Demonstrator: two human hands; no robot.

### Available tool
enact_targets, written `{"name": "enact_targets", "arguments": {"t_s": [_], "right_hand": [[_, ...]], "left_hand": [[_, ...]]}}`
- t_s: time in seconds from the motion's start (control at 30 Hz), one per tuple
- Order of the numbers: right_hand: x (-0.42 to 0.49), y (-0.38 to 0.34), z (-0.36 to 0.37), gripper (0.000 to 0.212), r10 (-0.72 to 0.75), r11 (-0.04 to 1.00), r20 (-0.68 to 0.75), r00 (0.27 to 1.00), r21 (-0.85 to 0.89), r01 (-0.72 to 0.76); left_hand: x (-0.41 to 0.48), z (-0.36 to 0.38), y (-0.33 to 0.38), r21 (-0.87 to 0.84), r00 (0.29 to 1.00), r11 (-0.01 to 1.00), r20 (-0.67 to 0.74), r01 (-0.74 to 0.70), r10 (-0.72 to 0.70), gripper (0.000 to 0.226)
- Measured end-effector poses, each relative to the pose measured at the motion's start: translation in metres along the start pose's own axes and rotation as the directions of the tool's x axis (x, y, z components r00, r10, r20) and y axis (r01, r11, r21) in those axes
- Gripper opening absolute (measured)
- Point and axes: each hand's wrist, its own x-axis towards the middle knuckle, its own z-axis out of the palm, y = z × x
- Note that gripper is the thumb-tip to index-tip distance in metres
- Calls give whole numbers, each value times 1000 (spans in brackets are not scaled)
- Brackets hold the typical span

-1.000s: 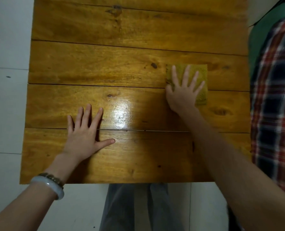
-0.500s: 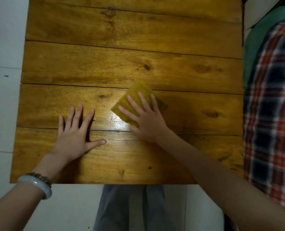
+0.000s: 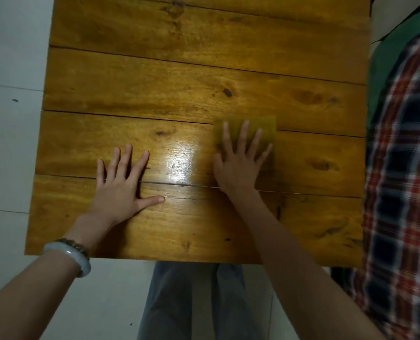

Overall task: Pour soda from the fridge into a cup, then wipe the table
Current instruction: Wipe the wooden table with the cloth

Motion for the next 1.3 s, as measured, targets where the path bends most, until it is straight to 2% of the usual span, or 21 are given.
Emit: {"name": "enact_targets", "arguments": {"t_s": [0.07, 0.2, 0.37, 0.4, 0.47, 0.57, 0.67, 0.77, 0.83, 0.9, 0.97, 1.03, 1.1, 1.17, 1.23, 1.3], "right_hand": [[-2, -38, 4, 66, -103, 994, -21, 994, -21, 103], [-16, -82, 15, 63, -273, 961, 49, 961, -27, 275], [-54, -25, 18, 63, -573, 810, 77, 816, -102, 578], [-61, -2, 17, 63, -580, 800, 80, 811, -129, 585], [-64, 46, 11, 64, -515, 837, 90, 853, -163, 522], [-46, 98, -6, 65, -294, 920, 125, 948, -233, 316], [-4, 88, -20, 65, -64, 978, 109, 992, -192, 84], [54, 30, -26, 60, -27, 995, 58, 998, -95, 32], [80, -17, -25, 57, -67, 995, 63, 996, -65, 71], [85, -61, -15, 57, -172, 981, 51, 984, -81, 175], [65, -93, -5, 60, -305, 945, 25, 952, -121, 305], [28, -107, 5, 63, -443, 883, 58, 895, -148, 446], [-11, -96, 14, 62, -576, 796, 118, 809, -146, 588], [-42, -65, 16, 62, -647, 733, 171, 743, -131, 668], [-54, -24, 12, 64, -640, 724, 192, 744, -177, 667], [-44, 13, 4, 67, -597, 746, 192, 779, -223, 627]], "left_hand": [[1, 1, 0, 0, 1000, 1000, -3, 0, 0, 113], [0, 2, -1, -9, 1000, 1000, -19, -9, 8, 112], [0, 4, -3, -28, 998, 1000, -59, -14, 12, 110], [-1, 4, -3, -23, 999, 1000, -53, -12, 11, 110], [-1, 4, -3, -30, 998, 999, -54, -18, 16, 110], [0, 4, -3, -50, 998, 998, -54, -32, 29, 109], [-2, 5, -3, -53, 997, 998, -60, -41, 38, 109], [-3, 3, -2, -78, 996, 995, -76, -59, 53, 108], [-4, 1, -3, -98, 995, 993, -79, -68, 60, 106], [-7, -3, -7, -167, 993, 984, -108, -70, 52, 103], [-12, -8, -16, -198, 988, 978, -150, -57, 28, 101], [-20, -12, -26, -191, 984, 981, -177, -42, 8, 100], [-27, -12, -37, -169, 986, 985, -165, -30, 2, 99], [-32, -10, -44, -151, 991, 988, -134, -23, 2, 99], [-36, -6, -47, -151, 993, 988, -117, -23, 5, 99], [-39, -2, -48, -147, 995, 989, -96, -19, 4, 98]]}}
